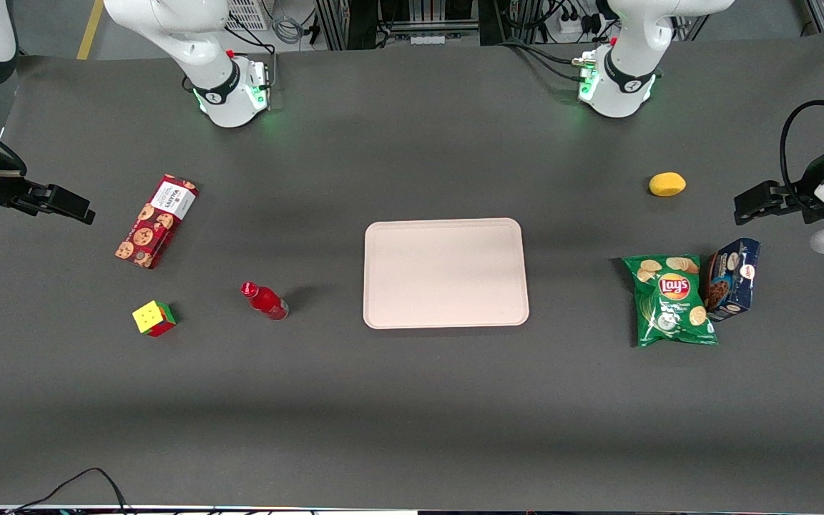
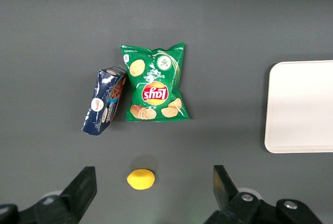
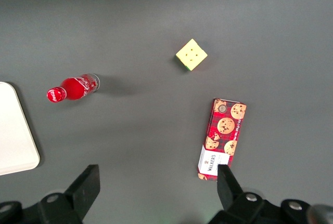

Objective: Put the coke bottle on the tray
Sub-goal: 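Move the right gripper out from rest toward the red bottle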

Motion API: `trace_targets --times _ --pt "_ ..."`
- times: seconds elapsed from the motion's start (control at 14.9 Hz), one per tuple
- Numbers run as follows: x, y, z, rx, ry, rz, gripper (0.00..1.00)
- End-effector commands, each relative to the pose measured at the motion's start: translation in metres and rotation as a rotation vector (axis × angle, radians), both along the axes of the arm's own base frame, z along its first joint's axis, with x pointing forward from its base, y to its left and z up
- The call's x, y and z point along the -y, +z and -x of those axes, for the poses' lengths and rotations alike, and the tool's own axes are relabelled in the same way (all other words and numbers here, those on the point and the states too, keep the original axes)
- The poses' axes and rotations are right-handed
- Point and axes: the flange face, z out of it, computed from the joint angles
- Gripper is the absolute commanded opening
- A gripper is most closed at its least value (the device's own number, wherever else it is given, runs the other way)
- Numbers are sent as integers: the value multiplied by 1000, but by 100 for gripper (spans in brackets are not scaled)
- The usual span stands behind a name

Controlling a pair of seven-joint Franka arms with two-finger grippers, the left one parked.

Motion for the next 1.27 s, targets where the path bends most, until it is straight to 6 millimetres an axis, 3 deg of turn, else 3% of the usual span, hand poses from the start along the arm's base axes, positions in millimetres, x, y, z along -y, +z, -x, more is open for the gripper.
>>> trace_targets --times 0.0,0.34,0.54,0.94,1.14,1.21 --pt "2 4 -6 3 13 16 100" --pt "2 0 -9 -2 14 16 100" --pt "-8 3 -10 3 32 13 100" --pt "-101 10 -6 18 185 2 100" --pt "-160 21 -1 44 276 -4 100" --pt "-168 22 -2 45 288 -8 100"
